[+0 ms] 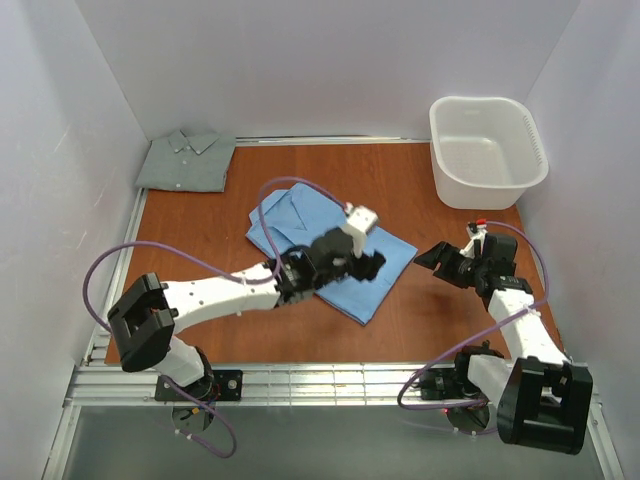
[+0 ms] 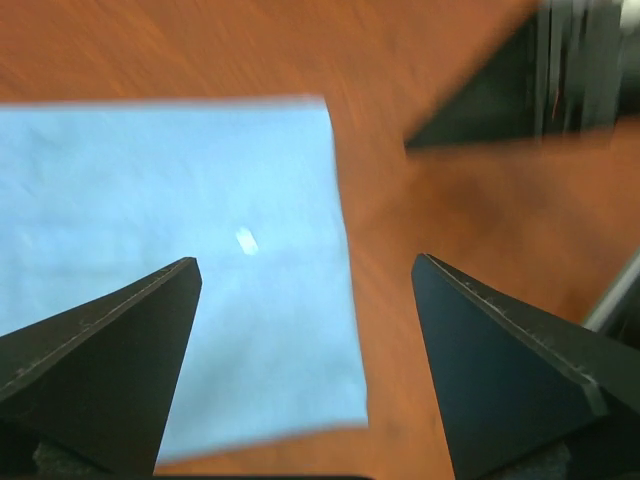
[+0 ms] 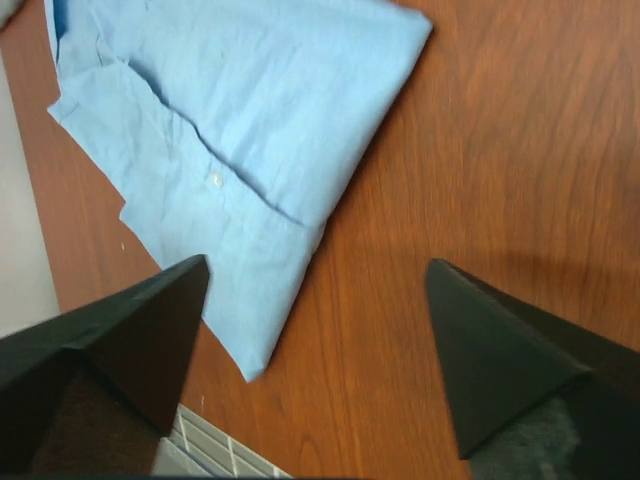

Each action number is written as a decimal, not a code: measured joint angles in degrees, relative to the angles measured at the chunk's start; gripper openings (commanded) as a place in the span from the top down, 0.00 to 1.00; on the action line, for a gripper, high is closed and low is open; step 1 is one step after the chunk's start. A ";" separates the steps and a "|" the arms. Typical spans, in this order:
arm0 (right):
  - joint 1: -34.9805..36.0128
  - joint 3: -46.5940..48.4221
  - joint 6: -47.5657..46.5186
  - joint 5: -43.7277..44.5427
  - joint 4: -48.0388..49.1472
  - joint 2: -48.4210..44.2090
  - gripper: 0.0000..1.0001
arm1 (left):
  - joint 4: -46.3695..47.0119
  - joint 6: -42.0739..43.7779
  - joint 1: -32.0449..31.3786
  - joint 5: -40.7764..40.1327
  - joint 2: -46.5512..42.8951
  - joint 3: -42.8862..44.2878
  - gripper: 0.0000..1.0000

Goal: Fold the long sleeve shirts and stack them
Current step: Fold the shirt

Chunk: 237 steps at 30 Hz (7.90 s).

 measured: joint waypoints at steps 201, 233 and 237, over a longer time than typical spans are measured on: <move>62.20 69.94 -0.83 47.01 -34.71 58.38 0.50 | -13.66 -31.17 27.89 27.15 -1.09 -24.92 0.89; 60.17 45.18 5.11 33.64 -14.32 43.95 0.64 | -14.99 -32.81 27.89 26.53 -1.97 -25.16 0.90; 60.17 45.20 5.46 33.40 -12.28 45.51 0.65 | -14.88 -32.87 27.89 26.60 -1.97 -25.40 0.87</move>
